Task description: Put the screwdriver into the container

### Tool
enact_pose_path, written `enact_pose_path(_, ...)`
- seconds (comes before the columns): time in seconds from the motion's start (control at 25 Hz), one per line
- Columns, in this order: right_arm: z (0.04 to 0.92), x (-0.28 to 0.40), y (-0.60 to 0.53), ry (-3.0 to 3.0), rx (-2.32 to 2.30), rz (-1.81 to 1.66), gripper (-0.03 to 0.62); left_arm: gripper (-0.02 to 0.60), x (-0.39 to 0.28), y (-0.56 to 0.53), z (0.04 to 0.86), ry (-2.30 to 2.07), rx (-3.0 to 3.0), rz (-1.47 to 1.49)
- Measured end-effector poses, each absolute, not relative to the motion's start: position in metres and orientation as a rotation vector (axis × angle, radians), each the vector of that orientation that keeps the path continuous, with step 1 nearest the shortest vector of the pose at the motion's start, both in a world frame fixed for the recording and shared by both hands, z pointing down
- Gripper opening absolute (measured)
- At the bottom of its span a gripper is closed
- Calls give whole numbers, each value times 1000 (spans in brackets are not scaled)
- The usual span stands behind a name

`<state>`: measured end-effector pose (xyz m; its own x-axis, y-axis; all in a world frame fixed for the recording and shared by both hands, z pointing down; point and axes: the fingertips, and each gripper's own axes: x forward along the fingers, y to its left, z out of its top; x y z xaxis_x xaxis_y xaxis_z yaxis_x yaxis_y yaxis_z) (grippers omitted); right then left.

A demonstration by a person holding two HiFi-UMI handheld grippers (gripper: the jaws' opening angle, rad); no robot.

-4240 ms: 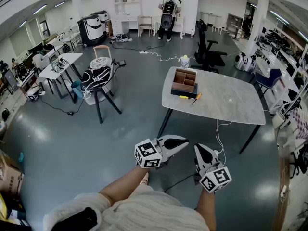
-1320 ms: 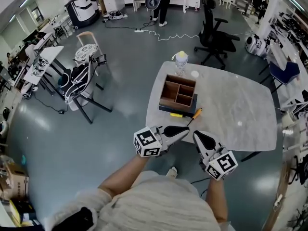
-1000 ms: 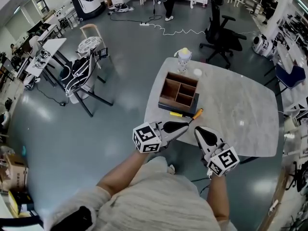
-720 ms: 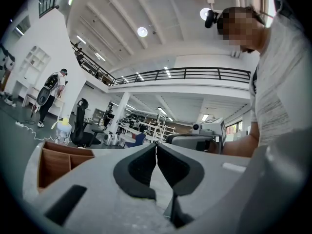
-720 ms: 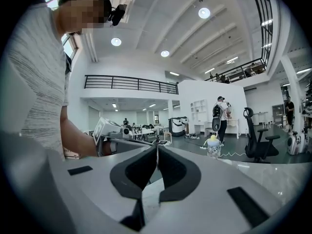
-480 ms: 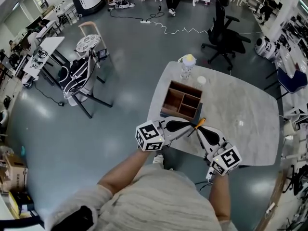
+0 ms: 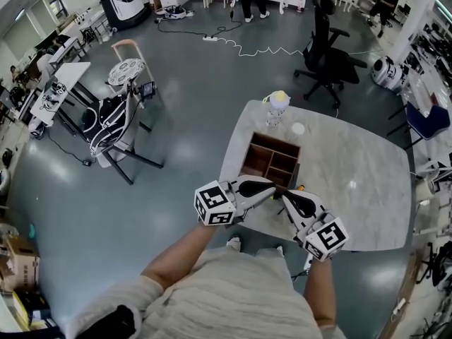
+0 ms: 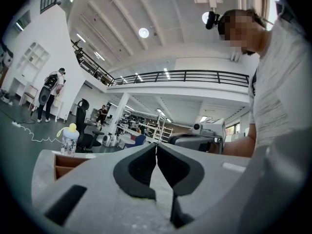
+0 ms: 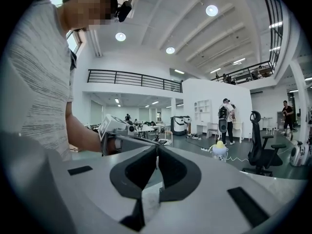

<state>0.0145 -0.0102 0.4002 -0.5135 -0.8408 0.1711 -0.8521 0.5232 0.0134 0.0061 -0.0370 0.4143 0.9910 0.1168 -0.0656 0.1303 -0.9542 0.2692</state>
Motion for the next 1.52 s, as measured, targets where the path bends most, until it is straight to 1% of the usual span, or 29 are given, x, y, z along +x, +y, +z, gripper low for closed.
enact_pose_path(0.2, 412, 18, -16, -2542, 1364, 51, 14, 18, 15, -43, 416, 181, 2854, -79)
enact_pose_path(0.64, 421, 82, -26, -2520, 1266, 35, 14, 18, 63, -42, 422, 89, 2853, -85)
enact_pose_path(0.96, 444, 109, -23, -2482, 999, 41, 14, 18, 79, -41, 430, -59, 2834, -44)
enact_pose_path(1.24, 480, 114, -16, -2398, 765, -32, 15, 20, 75, -36, 452, -190, 2790, -23)
enact_pose_path(1.52, 547, 134, -3, -2179, 488, -156, 15, 20, 69, -25, 467, -249, 2756, 9)
